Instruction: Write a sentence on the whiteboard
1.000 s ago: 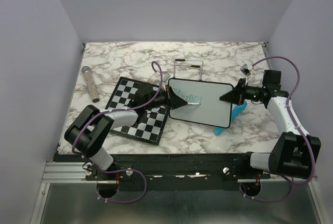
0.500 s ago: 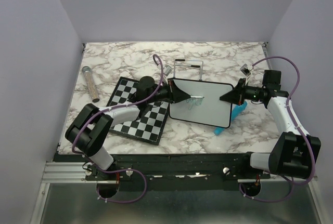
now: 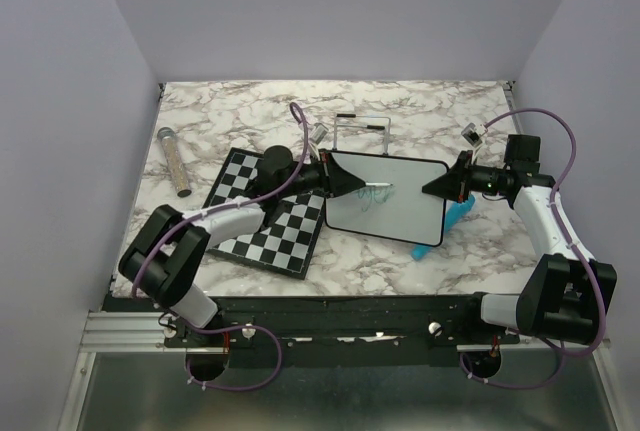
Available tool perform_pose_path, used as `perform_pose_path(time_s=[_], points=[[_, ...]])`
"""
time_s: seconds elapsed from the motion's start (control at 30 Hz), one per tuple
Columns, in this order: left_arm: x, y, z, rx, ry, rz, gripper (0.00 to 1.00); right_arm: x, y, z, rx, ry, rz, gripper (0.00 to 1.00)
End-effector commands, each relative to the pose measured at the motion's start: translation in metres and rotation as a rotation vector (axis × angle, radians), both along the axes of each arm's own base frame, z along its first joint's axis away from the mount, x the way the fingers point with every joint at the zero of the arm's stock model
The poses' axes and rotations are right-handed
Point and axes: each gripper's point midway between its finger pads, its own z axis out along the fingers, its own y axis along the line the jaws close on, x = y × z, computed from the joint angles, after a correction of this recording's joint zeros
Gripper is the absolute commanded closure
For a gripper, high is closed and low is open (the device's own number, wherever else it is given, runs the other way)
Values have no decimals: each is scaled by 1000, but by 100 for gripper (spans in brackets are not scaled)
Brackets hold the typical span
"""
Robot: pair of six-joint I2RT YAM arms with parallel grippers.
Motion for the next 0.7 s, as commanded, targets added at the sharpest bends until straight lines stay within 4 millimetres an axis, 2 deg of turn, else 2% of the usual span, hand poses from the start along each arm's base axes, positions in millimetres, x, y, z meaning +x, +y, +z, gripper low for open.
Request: perform_pose_path(time_s=[0.0,0.03,0.17,0.2,0.27,0.3,0.37,0.4,0.43,0.5,0.53,0.6,0.67], points=[[-12,13,37,-57,-85,24,100,4,-3,0,-47,-46,-1,100],[-15,18,44,-61,-100,34,100,4,-3,-1,-48,-45,-1,99],[-22,33,47,-29,-126,87,100,4,-3,-1,-49,-44,-1,100],[-24,38,38,-12,-117,108,100,4,-3,-1,-46,-44,-2,99],[-30,46,40,-14,-127,128,100,4,-3,0,-40,-37,1,99],[-33,51,29,-3,-111,146,100,4,-2,0,-37,-36,3,99],[-38,57,30,-18,-113,163,100,4,-3,0,-35,-32,1,100],[-42,61,19,-9,-96,167,100,4,-2,0,-36,-32,2,100],[-44,63,23,-27,-107,179,100,4,-2,0,-36,-32,2,100],[-50,68,16,-31,-97,191,100,4,-2,1,-38,-39,1,99],[-51,72,21,-46,-112,207,100,3,-2,1,-39,-39,1,99],[-58,76,16,-46,-109,213,100,3,-2,3,-41,-48,0,99],[-62,80,21,-63,-130,222,100,3,-2,3,-42,-48,-2,99]])
